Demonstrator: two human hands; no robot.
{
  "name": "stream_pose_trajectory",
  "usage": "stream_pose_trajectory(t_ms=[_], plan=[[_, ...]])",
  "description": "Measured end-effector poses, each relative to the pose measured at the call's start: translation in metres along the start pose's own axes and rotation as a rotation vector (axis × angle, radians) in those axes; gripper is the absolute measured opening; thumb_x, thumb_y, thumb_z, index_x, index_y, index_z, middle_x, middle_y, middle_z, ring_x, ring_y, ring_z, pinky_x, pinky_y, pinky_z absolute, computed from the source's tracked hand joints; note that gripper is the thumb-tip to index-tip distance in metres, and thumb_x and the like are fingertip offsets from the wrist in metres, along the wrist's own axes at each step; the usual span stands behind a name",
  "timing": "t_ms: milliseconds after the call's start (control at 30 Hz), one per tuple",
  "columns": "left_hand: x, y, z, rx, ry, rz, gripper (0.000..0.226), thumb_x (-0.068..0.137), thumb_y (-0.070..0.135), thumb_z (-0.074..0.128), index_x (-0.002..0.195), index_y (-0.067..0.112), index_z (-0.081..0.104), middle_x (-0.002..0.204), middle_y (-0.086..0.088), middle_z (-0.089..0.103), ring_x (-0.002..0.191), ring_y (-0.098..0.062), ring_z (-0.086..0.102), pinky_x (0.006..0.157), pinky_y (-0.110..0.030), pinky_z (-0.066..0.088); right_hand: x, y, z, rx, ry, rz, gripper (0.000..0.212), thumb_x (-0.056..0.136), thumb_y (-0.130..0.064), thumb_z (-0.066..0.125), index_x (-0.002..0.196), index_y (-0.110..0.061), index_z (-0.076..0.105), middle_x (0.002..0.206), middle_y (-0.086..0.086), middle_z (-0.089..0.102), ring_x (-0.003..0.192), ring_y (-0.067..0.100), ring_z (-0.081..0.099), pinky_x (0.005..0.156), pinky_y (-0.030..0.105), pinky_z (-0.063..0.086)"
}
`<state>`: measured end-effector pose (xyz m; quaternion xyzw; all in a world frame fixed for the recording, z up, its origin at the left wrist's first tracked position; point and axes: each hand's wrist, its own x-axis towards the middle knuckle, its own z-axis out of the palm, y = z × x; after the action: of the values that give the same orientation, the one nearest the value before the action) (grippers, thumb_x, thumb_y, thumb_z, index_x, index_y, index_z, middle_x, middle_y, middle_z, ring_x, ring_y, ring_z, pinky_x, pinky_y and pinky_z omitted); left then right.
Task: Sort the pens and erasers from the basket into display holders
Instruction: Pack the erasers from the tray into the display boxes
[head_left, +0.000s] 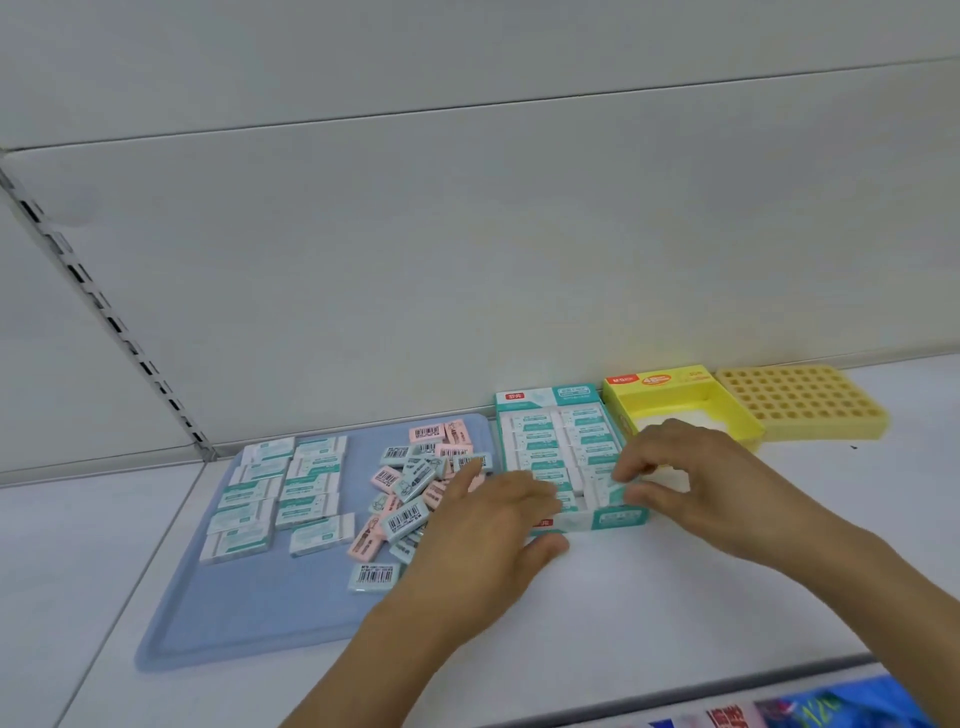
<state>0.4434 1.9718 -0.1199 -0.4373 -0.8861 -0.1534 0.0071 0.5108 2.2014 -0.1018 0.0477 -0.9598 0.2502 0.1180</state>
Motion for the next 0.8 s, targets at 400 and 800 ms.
stream_pose_trajectory(t_ms=[400,800], plan=[[-0.004,-0.002,0.007,0.023,-0.006,0.026,0.051,0.096,0.051,0.036,0.141,0.03,0.046,0.153,0.015,0.036,0.141,-0.003,0.03,0.114,-0.025,-0.011,-0.019,0.004,0.024,-0.308,0.049,-0.119,0.054,0.1,-0.051,0.028,0.092,-0.029,0.076,0.103,-0.016,0.072,0.106,0.012,0.063,0.086,0.027,0.039],[-0.052,-0.071,-0.029,-0.15,0.48,-0.225,0.023,0.093,0.032,0.052,0.109,0.028,0.067,0.111,0.012,0.067,0.108,-0.008,0.058,0.108,-0.036,0.034,0.054,-0.074,0.045,0.008,0.115,-0.159,0.026,0.087,-0.047,0.051,0.088,-0.031,0.072,0.09,-0.016,0.069,0.086,0.013,0.058,0.08,0.044,0.049]])
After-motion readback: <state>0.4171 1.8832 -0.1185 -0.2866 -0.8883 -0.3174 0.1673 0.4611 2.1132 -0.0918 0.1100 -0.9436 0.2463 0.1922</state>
